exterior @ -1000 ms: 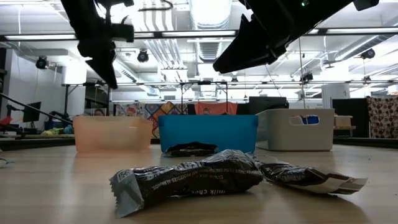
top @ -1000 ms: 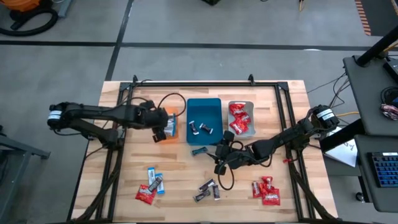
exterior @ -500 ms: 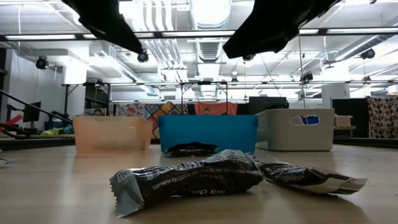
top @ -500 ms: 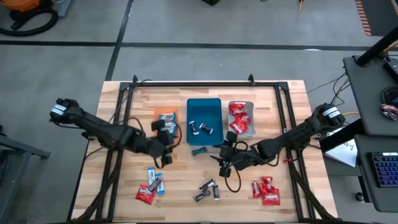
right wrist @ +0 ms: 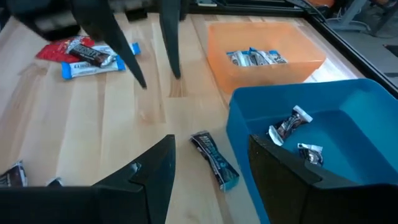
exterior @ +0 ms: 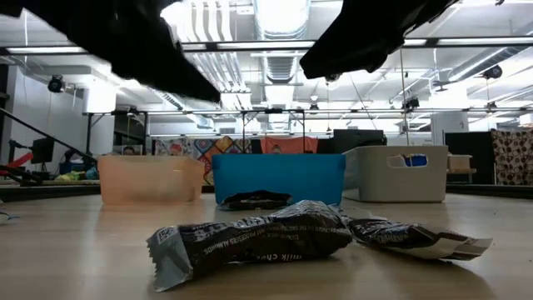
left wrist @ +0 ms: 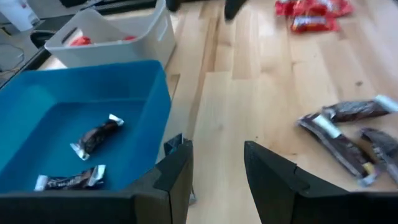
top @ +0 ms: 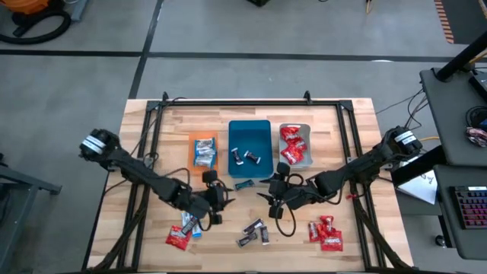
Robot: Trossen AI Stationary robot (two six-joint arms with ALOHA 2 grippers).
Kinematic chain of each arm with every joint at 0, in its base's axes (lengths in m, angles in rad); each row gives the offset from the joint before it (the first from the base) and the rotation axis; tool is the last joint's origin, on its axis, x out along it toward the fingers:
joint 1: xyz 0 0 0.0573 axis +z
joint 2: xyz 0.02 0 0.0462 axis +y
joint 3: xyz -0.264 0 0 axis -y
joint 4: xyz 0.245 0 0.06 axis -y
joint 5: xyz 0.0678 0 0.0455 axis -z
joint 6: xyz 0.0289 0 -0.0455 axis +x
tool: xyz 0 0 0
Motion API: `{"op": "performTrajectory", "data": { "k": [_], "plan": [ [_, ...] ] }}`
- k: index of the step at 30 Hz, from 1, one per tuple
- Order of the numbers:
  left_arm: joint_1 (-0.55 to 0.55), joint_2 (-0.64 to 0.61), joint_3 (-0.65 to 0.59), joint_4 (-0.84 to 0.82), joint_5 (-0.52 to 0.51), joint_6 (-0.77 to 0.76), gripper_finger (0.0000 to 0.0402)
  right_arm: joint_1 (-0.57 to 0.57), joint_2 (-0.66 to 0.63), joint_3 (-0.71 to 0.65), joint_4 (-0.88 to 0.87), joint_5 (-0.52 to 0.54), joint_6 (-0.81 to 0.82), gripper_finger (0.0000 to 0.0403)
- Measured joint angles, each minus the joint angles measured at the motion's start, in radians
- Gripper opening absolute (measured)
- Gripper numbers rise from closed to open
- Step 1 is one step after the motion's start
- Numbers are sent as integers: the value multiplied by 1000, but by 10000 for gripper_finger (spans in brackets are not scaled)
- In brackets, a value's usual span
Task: Sort candy
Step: Put the brown chocolate bar into the blue bin
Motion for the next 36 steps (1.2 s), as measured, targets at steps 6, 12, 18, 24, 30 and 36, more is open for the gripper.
{"op": "performTrajectory", "data": {
  "k": [6,12,18,24,30,36],
  "plan": [
    [-3,142,0,108,-38,-3,127,12,0,0,0,-1,3,192],
    [-6,234,0,142,-124,-54,127,24,1,0,-1,-1,4,192],
    [-6,282,0,160,-171,-90,127,24,1,0,-1,-1,16,192],
    [-5,324,1,181,-191,-107,127,24,1,0,3,0,16,192],
    [-4,363,1,191,-231,-119,127,24,2,0,8,1,21,192],
    [-3,412,1,243,-265,-120,127,23,2,0,8,8,26,192]
  ]
}}
